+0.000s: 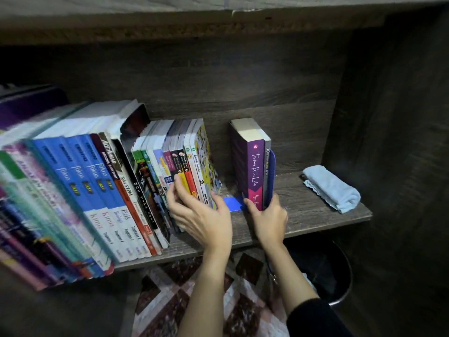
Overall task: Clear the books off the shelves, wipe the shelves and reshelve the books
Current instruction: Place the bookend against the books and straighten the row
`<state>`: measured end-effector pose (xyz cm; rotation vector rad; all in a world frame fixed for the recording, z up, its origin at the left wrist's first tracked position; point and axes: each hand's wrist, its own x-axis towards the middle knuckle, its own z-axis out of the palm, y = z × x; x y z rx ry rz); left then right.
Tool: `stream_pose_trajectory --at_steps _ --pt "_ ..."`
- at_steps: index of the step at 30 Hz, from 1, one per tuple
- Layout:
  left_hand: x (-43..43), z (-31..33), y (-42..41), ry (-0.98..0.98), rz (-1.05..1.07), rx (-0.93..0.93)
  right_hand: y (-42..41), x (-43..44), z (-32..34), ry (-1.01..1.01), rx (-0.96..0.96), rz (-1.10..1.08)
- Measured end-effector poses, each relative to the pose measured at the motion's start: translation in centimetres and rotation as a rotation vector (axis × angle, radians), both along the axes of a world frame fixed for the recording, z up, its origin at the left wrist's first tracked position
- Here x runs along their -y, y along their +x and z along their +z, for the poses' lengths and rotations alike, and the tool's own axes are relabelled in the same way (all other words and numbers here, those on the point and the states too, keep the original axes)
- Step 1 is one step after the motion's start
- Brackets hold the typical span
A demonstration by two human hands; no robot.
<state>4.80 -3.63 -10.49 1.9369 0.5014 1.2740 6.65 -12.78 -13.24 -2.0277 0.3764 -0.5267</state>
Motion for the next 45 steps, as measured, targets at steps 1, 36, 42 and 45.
stream_pose_trajectory --at_steps 1,36,42,45 --pt "0.0 0.1 0.0 -0.011 0.004 0.004 0.0 0.0 0.0 0.0 0.006 0.001" --pt "-0.4 2.1 2.0 -0.358 -0.043 -0.121 0.8 -0.9 -0.3 0.087 0.039 -0.099" --pt "-0.7 2.2 2.2 -0.413 -0.039 -0.067 0.9 -2.1 -0.6 0.062 0.071 -0.09" --pt "-0.6 2.6 2.3 -0.404 -0.037 -0.05 1.1 -2.4 -0.9 0.068 0.076 -0.08"
